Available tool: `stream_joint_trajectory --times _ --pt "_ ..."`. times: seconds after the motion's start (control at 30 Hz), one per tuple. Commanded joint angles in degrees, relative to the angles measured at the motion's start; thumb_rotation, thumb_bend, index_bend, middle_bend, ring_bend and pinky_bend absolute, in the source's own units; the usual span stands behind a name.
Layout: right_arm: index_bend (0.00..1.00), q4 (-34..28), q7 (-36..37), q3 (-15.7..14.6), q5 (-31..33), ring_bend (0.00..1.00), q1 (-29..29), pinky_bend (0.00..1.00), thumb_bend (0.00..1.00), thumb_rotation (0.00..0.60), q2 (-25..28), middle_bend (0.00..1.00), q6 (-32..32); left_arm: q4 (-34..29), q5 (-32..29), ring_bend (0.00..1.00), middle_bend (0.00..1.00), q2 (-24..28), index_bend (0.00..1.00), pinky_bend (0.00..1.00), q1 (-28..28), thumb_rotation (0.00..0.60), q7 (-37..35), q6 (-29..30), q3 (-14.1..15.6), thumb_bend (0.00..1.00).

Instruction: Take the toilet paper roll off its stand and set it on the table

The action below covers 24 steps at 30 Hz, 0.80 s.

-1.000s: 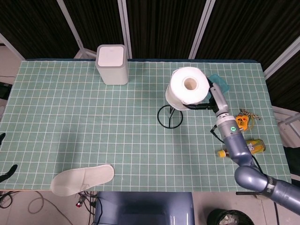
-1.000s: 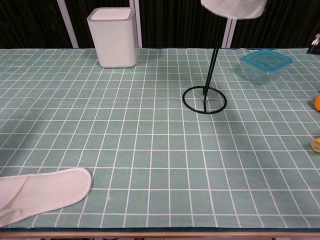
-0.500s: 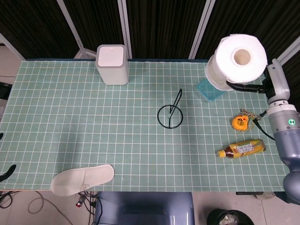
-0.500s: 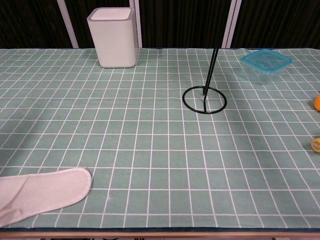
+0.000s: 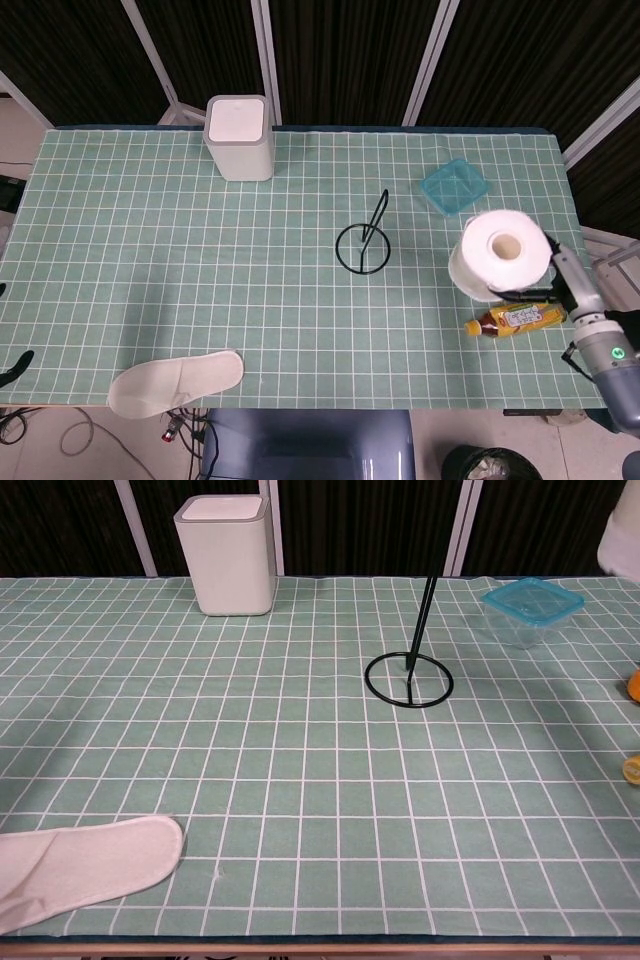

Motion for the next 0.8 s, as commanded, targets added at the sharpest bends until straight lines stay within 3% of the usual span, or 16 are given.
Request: stream_joint_trajectory --times 0.03,0.13,0.33,0.6,0.8 --pt "0.34 1.99 3.83 -7.57 -9.69 0.26 -3.13 0.12 0.00 0.600 -6.73 0.28 1.57 0.00 0.01 0.00 0.00 -0.02 0.05 0.01 0.00 0.600 0.04 0.01 0.00 0.18" --pt "0.34 4.99 6.62 -13.79 -18.34 0.25 -3.09 0.12 0.00 0.600 -13.16 0.28 4.96 0.02 -0.23 0.00 0.00 0.02 0.05 0.01 -0.04 0.600 -0.15 -0.13 -0.09 0.18" --pt "0.34 8.34 6.80 -19.13 -23.18 0.25 -0.36 0.11 0.00 0.600 -21.55 0.28 7.33 0.11 -0.09 0.00 0.00 0.15 0.05 0.01 -0.10 0.600 -0.51 -0.26 -0.04 0.18" --pt "0.34 15.27 0.80 -19.20 -18.65 0.25 4.97 0.11 0.00 0.600 -34.93 0.28 9.11 0.28 -0.30 0.00 0.00 0.48 0.05 0.01 -0.04 0.600 -1.41 -0.26 -0.14 0.18" --pt "0.34 18.60 -3.67 -18.38 -13.58 0.24 8.38 0.09 0.00 0.600 -40.23 0.28 9.85 0.32 -0.42 0.00 0.00 0.39 0.05 0.01 -0.12 0.600 -1.16 -0.42 -0.19 0.18"
